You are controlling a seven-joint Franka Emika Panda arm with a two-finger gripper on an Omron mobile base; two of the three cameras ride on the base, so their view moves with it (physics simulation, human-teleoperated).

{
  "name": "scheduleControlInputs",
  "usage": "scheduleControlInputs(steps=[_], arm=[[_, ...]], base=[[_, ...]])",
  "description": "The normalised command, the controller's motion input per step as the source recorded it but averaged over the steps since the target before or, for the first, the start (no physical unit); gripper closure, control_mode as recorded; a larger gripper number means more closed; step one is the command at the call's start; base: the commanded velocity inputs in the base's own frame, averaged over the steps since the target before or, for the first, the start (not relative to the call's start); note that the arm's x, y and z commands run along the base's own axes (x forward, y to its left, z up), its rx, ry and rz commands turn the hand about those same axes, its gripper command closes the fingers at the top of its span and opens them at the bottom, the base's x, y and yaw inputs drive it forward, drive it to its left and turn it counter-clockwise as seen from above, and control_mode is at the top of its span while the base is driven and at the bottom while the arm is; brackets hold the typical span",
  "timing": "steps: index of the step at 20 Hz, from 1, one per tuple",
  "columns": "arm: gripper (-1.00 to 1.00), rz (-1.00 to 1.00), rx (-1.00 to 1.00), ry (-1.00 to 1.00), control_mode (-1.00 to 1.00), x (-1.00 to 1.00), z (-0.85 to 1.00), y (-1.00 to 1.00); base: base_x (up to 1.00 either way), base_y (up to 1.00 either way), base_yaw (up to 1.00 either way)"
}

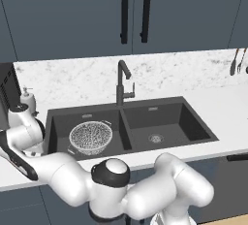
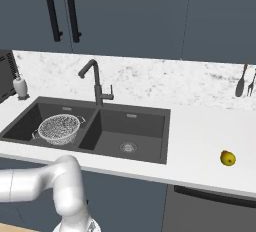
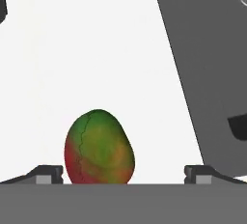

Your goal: Put the colander in the sink, put the mango, pear in the colander, and turn on the sink faucet and pour water over the colander.

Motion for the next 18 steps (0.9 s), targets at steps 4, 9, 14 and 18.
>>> scheduleControlInputs(steps=[4,9,14,18], arm=[[-1.0,0.12,0.0,0.0,-1.0,0.22,-0.26,0.25],[-1.0,0.09,0.0,0.0,-1.0,0.18,-0.17,0.23],[-1.0,0.06,0.0,0.0,-1.0,0.13,-0.19,0.21],[-1.0,0.03,0.0,0.03,-1.0,0.04,-0.27,0.17]], base=[[0.0,0.0,0.0],[0.0,0.0,0.0],[0.0,0.0,0.0],[0.0,0.0,0.0]])
